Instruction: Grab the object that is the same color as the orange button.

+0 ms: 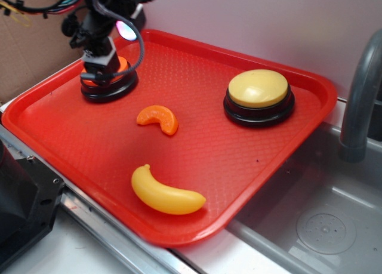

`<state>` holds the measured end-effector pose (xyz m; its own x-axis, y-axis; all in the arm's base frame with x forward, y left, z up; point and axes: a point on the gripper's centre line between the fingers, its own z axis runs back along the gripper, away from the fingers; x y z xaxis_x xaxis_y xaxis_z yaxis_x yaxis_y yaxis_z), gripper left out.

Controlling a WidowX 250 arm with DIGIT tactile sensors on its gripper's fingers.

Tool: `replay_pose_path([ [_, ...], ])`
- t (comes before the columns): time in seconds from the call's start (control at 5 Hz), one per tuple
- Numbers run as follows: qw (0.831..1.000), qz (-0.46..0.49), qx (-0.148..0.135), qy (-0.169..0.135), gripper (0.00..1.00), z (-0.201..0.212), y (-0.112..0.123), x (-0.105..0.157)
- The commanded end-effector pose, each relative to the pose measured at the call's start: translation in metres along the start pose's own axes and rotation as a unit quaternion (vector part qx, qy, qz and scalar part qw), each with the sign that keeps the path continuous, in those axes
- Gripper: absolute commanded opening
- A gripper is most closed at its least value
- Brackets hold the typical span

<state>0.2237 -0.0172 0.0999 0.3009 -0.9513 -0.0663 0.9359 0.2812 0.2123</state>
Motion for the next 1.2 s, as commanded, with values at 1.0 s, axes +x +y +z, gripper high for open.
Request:
replay_pose_path([
  [1.0, 0.995, -0.002, -0.083, -0.048, 1.0, -0.078, -0.021, 0.048],
])
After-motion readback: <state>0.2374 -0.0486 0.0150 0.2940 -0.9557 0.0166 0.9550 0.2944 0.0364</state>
